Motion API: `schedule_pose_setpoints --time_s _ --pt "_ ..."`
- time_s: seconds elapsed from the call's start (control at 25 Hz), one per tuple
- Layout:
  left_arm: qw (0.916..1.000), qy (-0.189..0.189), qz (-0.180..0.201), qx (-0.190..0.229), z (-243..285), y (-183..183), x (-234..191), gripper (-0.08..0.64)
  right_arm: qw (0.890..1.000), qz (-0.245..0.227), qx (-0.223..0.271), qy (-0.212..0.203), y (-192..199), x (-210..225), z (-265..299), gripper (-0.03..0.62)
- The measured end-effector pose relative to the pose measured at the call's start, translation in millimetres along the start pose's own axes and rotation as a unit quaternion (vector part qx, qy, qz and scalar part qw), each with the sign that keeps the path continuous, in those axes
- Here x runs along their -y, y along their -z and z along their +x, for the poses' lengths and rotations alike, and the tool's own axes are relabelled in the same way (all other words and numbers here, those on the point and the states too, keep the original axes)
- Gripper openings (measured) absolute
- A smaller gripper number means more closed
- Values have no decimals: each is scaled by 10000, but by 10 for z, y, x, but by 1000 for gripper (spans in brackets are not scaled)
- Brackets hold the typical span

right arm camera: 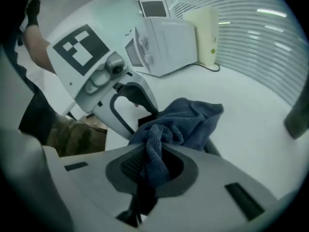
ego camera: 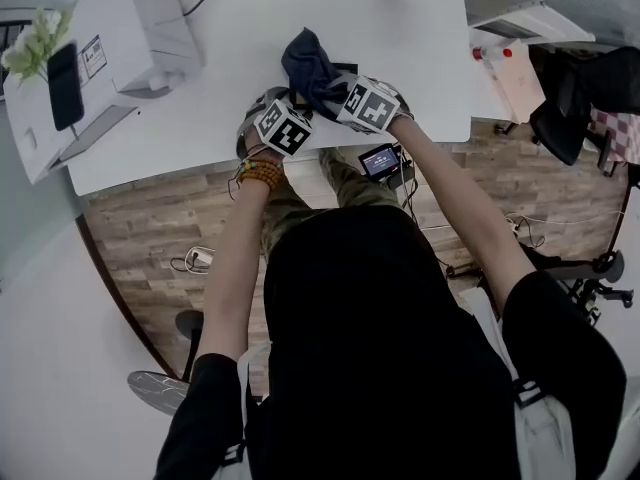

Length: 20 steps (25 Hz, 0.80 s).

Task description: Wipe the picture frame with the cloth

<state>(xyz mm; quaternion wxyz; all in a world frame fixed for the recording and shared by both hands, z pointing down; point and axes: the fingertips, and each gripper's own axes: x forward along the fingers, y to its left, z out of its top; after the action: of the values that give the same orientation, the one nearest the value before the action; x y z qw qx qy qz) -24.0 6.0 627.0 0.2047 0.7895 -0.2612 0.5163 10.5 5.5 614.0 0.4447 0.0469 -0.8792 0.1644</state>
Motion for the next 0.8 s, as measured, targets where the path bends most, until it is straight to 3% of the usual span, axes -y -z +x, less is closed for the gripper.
schedule_pose_setpoints --time_s 0.08,0.12,0.16,0.24,0.32,0.36,0.44,0.68,0.8 --pt "10000 -17 -13 2 -9 2 1 291 9959 -54 205 -885 -68 -233 -44 15" --pt "10000 -18 -14 4 -11 1 2 290 9939 -119 339 -1044 -98 -253 -138 15" --pt "10000 -17 -7 8 -9 0 1 290 9949 -142 452 -885 -104 -165 -264 15" --pt "10000 -12 3 39 -1 -4 -8 289 9992 -157 307 223 21 269 -515 15" --pt "10000 1 -8 59 1 -8 -18 290 9881 -520 -354 1405 259 651 -601 15" --pt "10000 3 -15 44 -3 -5 -21 290 9788 -845 -629 1759 351 709 -566 15" --pt "10000 -3 -31 13 -4 -12 -14 290 9658 -1373 -779 2056 419 630 -472 14" --pt "10000 -30 -74 -30 -11 -13 -9 290 9896 -909 -351 1062 274 34 -148 14" --pt "10000 -19 -61 -10 -14 -24 -7 290 9996 -217 143 58 123 -34 -272 15"
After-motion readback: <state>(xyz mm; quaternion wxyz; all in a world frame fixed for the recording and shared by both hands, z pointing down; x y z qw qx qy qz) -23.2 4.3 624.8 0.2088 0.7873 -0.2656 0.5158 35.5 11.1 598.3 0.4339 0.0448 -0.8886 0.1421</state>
